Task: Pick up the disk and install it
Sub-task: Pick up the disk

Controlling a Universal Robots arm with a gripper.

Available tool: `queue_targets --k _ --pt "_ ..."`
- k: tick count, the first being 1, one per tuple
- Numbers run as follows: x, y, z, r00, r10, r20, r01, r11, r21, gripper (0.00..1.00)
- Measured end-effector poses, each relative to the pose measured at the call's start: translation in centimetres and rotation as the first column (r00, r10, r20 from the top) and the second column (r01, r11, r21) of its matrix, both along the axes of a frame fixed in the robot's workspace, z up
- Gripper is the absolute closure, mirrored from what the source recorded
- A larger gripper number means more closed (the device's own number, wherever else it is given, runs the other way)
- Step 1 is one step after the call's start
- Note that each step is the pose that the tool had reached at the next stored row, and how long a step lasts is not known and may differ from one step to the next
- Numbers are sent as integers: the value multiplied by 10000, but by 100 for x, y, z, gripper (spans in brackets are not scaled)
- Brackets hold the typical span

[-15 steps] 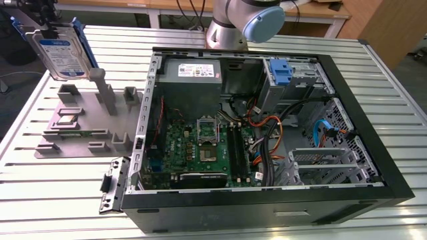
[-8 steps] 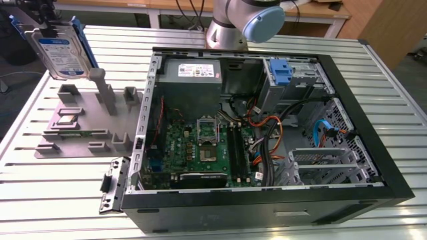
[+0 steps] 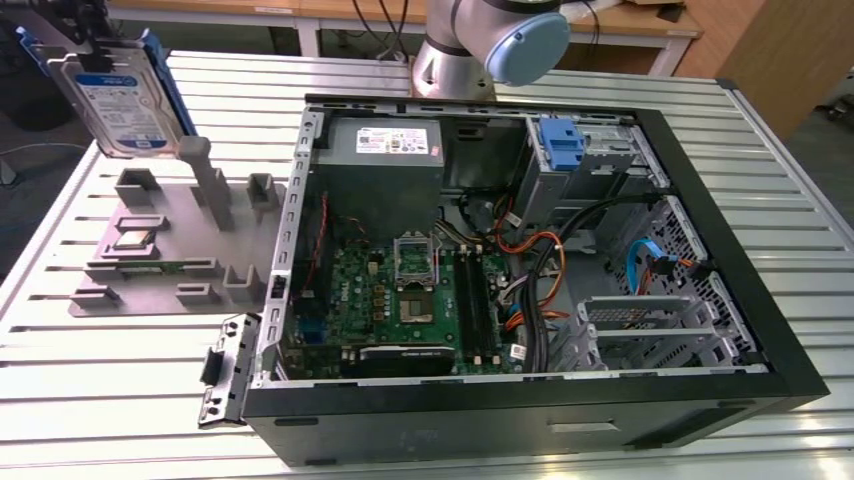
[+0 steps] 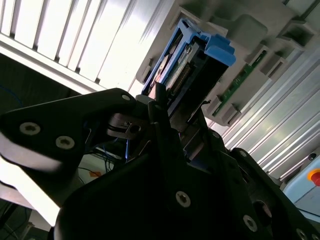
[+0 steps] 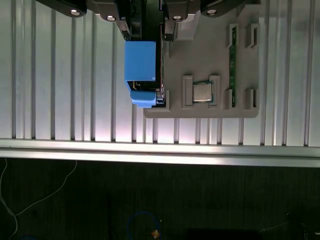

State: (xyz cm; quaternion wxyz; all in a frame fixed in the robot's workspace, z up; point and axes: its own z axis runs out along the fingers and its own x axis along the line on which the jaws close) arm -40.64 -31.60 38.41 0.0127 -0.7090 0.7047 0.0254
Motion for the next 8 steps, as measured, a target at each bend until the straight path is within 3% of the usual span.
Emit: queue_targets --k 8 --pt "0 0 28 10000 0 1 0 10000 1 65"
